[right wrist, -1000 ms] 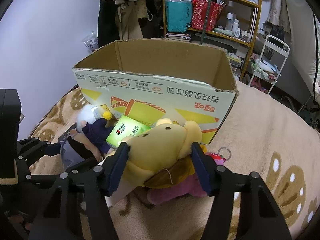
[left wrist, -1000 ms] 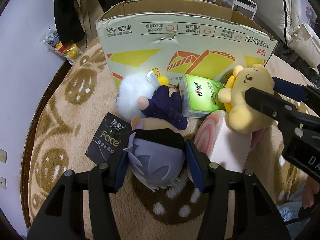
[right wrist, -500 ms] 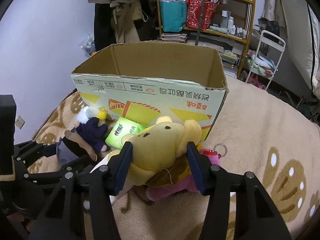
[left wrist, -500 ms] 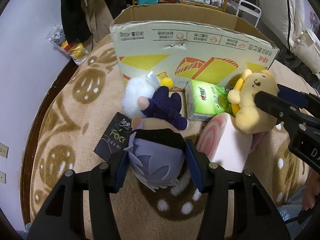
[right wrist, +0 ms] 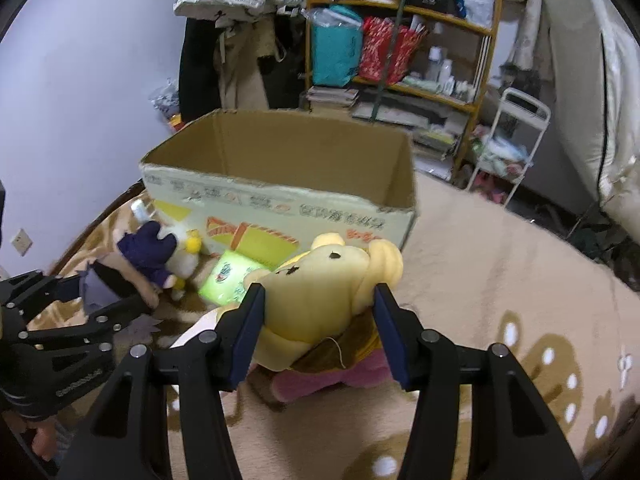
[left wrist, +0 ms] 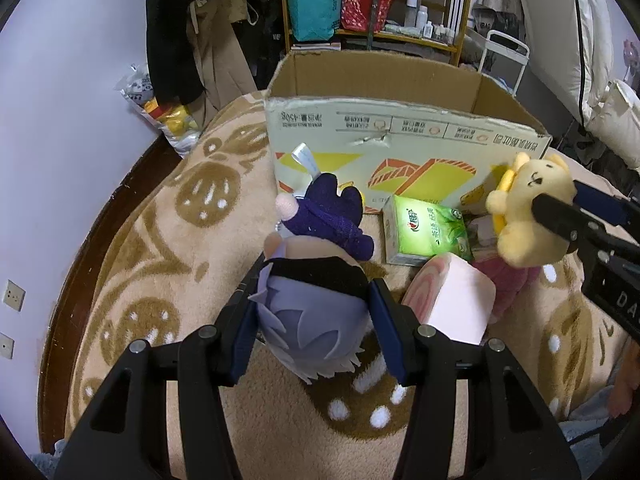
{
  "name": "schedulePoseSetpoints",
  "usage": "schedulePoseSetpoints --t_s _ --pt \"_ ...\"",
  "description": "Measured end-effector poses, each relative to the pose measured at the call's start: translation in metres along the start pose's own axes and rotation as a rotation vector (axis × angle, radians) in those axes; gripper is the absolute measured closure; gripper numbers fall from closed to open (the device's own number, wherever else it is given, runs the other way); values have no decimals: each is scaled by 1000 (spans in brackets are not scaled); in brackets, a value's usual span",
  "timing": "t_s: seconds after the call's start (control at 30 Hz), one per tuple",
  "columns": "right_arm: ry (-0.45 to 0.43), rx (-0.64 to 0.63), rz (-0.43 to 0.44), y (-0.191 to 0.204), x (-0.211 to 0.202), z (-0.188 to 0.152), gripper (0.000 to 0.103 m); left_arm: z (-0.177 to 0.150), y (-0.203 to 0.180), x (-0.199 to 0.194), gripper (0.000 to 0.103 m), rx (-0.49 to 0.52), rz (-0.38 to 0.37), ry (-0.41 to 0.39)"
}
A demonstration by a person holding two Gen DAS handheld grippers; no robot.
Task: Organize soft objects
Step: 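Lift the doll with the left tool while the right tool carries the bear over the box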
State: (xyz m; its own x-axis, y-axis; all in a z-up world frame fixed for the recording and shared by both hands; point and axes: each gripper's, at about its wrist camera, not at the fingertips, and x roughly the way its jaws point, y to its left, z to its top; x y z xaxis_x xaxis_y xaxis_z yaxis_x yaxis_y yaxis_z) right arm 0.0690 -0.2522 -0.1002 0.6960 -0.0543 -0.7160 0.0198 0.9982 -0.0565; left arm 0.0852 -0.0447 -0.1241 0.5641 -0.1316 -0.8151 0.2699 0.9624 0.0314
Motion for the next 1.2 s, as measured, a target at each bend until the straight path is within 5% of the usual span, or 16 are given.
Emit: schedulePoseSetpoints --t_s 0.43,0.67,0.9,1.2 --pt "-152 63 -37 -18 -51 10 45 1 7 -53 51 -22 24 -188" --pt "-307 119 -43 -27 -82 12 45 5 12 -71 51 -35 40 -291" --pt "-348 139 -39 -30 -89 16 45 13 11 -90 51 -27 32 -416" --pt "-386 107 -49 -35 -97 40 45 44 9 -101 51 -4 21 -467"
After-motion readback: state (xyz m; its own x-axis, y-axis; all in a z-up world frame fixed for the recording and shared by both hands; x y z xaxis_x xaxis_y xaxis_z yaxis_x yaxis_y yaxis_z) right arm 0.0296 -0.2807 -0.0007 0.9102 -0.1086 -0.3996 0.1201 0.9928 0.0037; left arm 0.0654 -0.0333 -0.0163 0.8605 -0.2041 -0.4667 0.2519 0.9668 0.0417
